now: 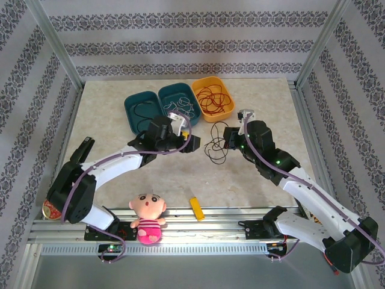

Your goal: Untangle the cables

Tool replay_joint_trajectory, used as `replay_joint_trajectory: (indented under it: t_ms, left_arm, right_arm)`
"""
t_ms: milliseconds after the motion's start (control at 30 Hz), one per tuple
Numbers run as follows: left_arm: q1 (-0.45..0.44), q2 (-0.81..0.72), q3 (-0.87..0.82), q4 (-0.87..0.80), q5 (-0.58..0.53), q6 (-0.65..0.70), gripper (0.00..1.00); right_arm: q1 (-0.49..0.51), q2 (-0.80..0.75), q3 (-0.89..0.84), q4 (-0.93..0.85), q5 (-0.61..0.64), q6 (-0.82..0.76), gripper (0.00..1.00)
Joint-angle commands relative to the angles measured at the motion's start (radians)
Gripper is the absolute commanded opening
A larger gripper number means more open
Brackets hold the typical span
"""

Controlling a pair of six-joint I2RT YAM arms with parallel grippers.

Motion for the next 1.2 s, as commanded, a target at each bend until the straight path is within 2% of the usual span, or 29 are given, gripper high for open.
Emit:
replay_joint_trajectory:
  t_ms: [0, 167, 467, 667, 1033, 1067, 1167]
  left_arm:
    - [-0.050, 0.044, 0.054, 0.103, 0.037, 0.011, 0.67]
    - [-0.090, 0.125, 0.089, 0.166, 0.026, -0.014, 0.62]
    - [-0.094, 0.194, 0.141, 0.214, 0.023, -0.051, 0.55]
    - [-0.096, 0.219, 0.184, 0.253, 0.065, -0.080, 0.49]
    - [-0.096, 0.195, 0.204, 0.211, 0.069, -0.088, 0.00]
    - [-0.096, 0.191, 0.208, 0.202, 0.070, -0.088, 0.00]
    - [-0.096, 0.172, 0.227, 0.158, 0.071, -0.093, 0.00]
  right_arm:
    - [0.008, -0.019, 0.019, 0.033, -0.021, -0.010, 0.00]
    - [0.009, -0.018, 0.007, 0.037, -0.026, 0.001, 0.00]
    - [0.009, -0.033, -0.002, 0.026, -0.028, 0.004, 0.00]
    - [0.009, -0.029, 0.001, 0.018, -0.024, 0.002, 0.00]
    - [0.003, -0.027, -0.009, -0.011, 0.054, 0.011, 0.00]
    - [0.000, -0.027, -0.011, -0.015, 0.061, 0.015, 0.01]
    - [-0.015, -0.032, -0.020, -0.027, 0.084, 0.031, 0.16]
